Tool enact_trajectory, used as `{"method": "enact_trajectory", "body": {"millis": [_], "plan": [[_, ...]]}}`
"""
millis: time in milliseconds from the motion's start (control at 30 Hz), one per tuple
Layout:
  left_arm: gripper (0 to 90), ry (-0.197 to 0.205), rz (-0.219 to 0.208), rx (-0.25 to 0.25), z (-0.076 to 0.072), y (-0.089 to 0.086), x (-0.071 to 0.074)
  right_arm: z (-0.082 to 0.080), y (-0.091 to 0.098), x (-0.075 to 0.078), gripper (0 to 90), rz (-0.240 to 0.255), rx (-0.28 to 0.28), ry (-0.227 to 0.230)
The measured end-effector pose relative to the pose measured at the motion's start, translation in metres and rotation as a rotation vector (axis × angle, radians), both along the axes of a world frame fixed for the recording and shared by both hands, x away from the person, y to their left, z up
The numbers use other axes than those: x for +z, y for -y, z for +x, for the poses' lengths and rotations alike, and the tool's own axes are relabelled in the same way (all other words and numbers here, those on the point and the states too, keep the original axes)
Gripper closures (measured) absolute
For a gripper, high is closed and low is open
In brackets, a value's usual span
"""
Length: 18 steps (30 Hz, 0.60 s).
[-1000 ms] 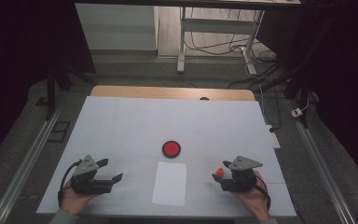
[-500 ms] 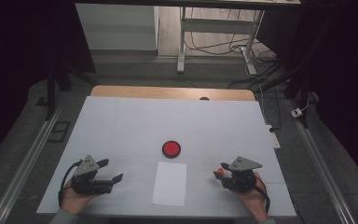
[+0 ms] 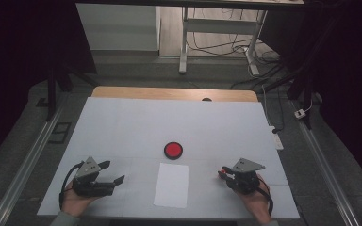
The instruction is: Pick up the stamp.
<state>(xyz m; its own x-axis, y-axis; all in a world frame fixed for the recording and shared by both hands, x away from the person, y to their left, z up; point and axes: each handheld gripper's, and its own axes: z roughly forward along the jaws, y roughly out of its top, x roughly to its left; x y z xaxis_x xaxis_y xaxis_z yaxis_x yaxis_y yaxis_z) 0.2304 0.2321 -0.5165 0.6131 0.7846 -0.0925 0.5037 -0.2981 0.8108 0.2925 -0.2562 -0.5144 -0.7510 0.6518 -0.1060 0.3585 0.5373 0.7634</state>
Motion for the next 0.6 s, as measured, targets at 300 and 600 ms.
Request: {"method": "enact_trajectory", "body": {"millis": [300,600], "plan": [[19.4,0.000,0.001,0.000,0.0001,0.0001,-0.0002,-0.0014,0.0015,0.0027,71.7,0.029,-0.004,0.014],[19.5,-0.003,0.003,0.002,0.0006,0.0000,-0.0010,-0.0022,0.0026,0.0043,71.7,0.046,0.000,0.031]]}}
